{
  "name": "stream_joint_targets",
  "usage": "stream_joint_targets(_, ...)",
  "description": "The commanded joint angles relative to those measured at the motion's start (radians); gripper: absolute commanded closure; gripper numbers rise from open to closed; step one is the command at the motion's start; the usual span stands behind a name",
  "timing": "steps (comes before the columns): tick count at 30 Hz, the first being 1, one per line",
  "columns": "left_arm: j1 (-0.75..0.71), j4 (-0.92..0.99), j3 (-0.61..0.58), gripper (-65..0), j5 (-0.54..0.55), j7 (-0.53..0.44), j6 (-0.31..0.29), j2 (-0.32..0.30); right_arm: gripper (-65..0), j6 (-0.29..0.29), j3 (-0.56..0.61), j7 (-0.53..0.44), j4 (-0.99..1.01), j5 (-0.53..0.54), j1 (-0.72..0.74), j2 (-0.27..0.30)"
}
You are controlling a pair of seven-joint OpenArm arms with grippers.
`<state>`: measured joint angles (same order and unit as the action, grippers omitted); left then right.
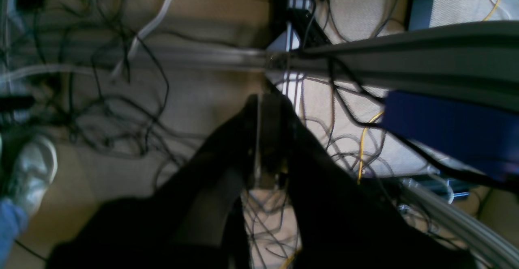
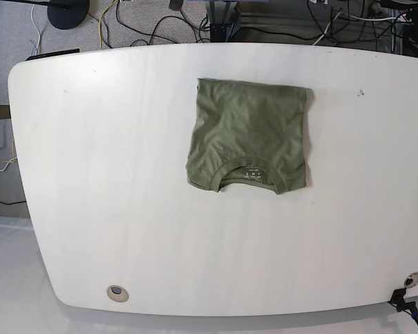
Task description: Fold the T-shirt properly
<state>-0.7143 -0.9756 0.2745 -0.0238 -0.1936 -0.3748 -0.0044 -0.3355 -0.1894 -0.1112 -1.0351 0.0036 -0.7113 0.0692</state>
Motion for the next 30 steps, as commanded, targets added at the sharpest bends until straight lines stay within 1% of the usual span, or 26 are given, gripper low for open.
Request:
stream_joint_targets(1, 0.051, 0.102, -0.007, 0.0, 0.003, -0.011, -0.005, -0.024, 0.0, -0.006, -0.002, -0.018, 0.046, -0.046, 0.034, 0.004)
stream_joint_targets(3, 0.123, 0.206, -0.042, 0.0, 0.003, -0.011, -0.002, -0.036, 0.0, -0.003, -0.005, -0.018, 0.109, -0.070, 0.086, -0.001)
stream_joint_targets(5, 0.177, 0.307, -0.091, 0.0, 0.003, -0.011, 0.000, -0.058, 0.0, 0.000, -0.005, -0.018, 0.154, -0.070, 0.131, -0.001)
stream_joint_targets(7, 0.256, 0.406, -0.122, 0.0, 0.003, -0.011, 0.000, -0.059, 0.0, 0.000, -0.005, -0.018, 0.201, -0.069, 0.181, 0.001)
stream_joint_targets(10, 0.356, 0.561, -0.122, 0.0, 0.003, -0.011, 0.001, -0.059, 0.0, 0.000, -0.005, -0.018, 0.295, -0.075, 0.264, 0.002)
stream_joint_targets(14, 0.450, 0.685, -0.122, 0.0, 0.003, -0.011, 0.001, -0.061, 0.0, 0.000, -0.003, -0.018, 0.408, -0.077, 0.359, 0.002)
stream_joint_targets(16, 0.486, 0.728, -0.122, 0.0, 0.003, -0.011, 0.004, -0.061, 0.0, 0.000, -0.003, -0.018, 0.447, -0.078, 0.402, 0.004)
stream_joint_targets(17, 0.506, 0.754, -0.122, 0.0, 0.003, -0.011, 0.020, -0.061, 0.0, 0.000, -0.003, -0.018, 0.470, -0.078, 0.424, 0.004)
stream_joint_targets(20, 0.557, 0.812, -0.122, 0.0, 0.003, -0.011, 0.116, -0.075, 0.0, 0.000, -0.003, -0.018, 0.542, -0.078, 0.488, 0.004)
stream_joint_targets(21, 0.566, 0.818, -0.122, 0.0, 0.003, -0.011, 0.135, -0.075, 0.0, 0.000, -0.003, -0.018, 0.557, -0.078, 0.503, 0.004)
stream_joint_targets(30, 0.574, 0.814, -0.122, 0.0, 0.006, -0.011, 0.144, -0.073, 0.0, 0.002, -0.002, -0.018, 0.571, -0.078, 0.560, 0.004)
